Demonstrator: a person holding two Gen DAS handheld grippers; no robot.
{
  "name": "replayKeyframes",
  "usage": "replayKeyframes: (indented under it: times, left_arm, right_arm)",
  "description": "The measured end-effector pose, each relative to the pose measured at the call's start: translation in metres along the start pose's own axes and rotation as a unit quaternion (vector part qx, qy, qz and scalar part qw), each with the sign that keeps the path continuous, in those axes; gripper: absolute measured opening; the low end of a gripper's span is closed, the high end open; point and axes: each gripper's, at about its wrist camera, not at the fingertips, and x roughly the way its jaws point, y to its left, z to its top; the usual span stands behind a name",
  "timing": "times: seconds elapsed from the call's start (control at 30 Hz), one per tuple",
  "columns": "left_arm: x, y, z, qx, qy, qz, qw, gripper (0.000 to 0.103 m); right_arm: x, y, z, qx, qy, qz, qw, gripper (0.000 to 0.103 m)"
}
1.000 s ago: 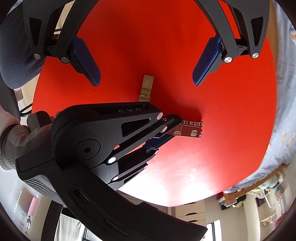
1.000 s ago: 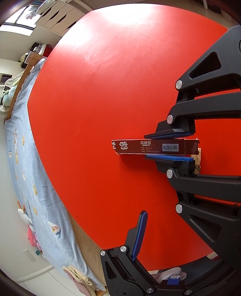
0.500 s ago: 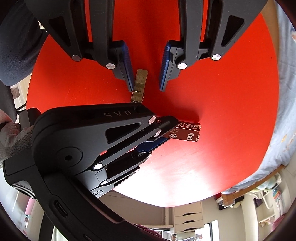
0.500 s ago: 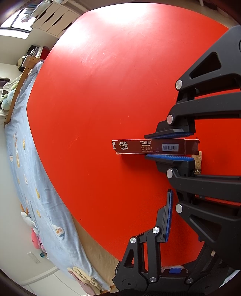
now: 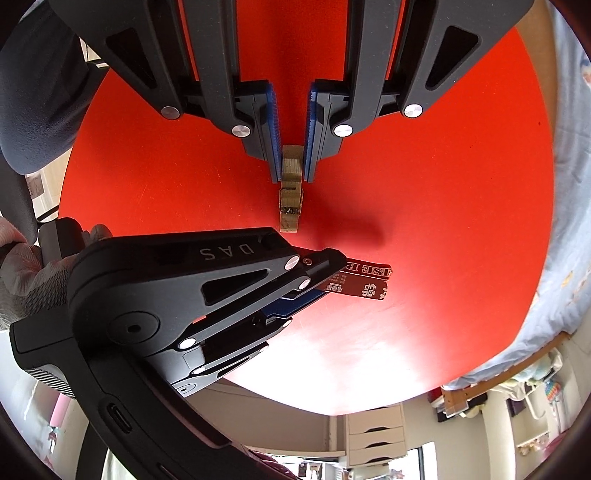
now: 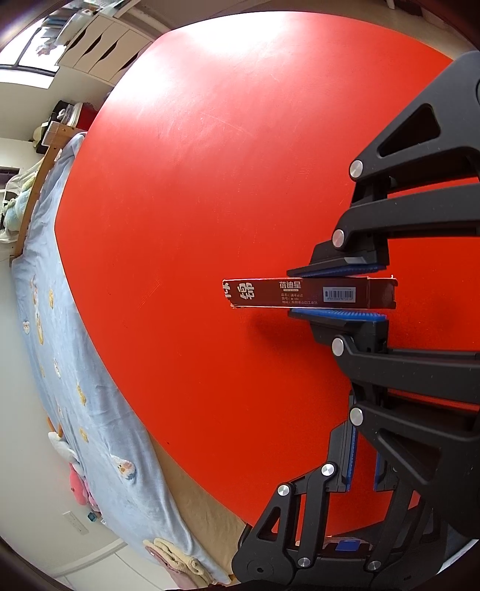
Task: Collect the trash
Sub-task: 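Grasp the red ISE BOX carton with the right tool while the left tool grasps the notched wooden stick, then carry both items over the wastebasket and open both tools to drop them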
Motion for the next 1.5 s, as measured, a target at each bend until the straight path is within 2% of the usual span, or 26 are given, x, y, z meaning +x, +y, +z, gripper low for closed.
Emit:
replayKeyframes:
  times: [0.27,0.4,0.73,0.97,1.2,1.5]
  left_arm:
    - [-0.032,-0.003,0.0,-0.008,-0.015,0.008,0.9998,0.012]
    - [-0.053,-0.009,0.001,-0.013,-0.024,0.014,0.9995,0.012]
    - [-0.099,-0.028,-0.021,-0.025,-0.043,0.026,0.9984,0.012]
    - [-0.123,-0.043,-0.045,-0.032,-0.061,0.02,0.9974,0.012]
    - [-0.138,-0.062,-0.07,-0.031,-0.07,0.01,0.9971,0.012]
    - [-0.135,-0.077,-0.096,-0.037,-0.056,-0.005,0.9977,0.012]
  right_arm:
    - [-0.041,0.007,-0.009,0.015,-0.021,-0.016,1.0,0.015]
    - [-0.069,0.017,-0.025,0.023,-0.034,-0.024,0.999,0.015]
    - [-0.136,0.056,-0.082,0.045,-0.067,-0.047,0.996,0.015]
    - [-0.172,0.093,-0.126,0.048,-0.088,-0.062,0.993,0.015]
    - [-0.192,0.123,-0.172,0.07,-0.095,-0.059,0.991,0.015]
    - [-0.184,0.147,-0.216,0.084,-0.069,-0.051,0.993,0.015]
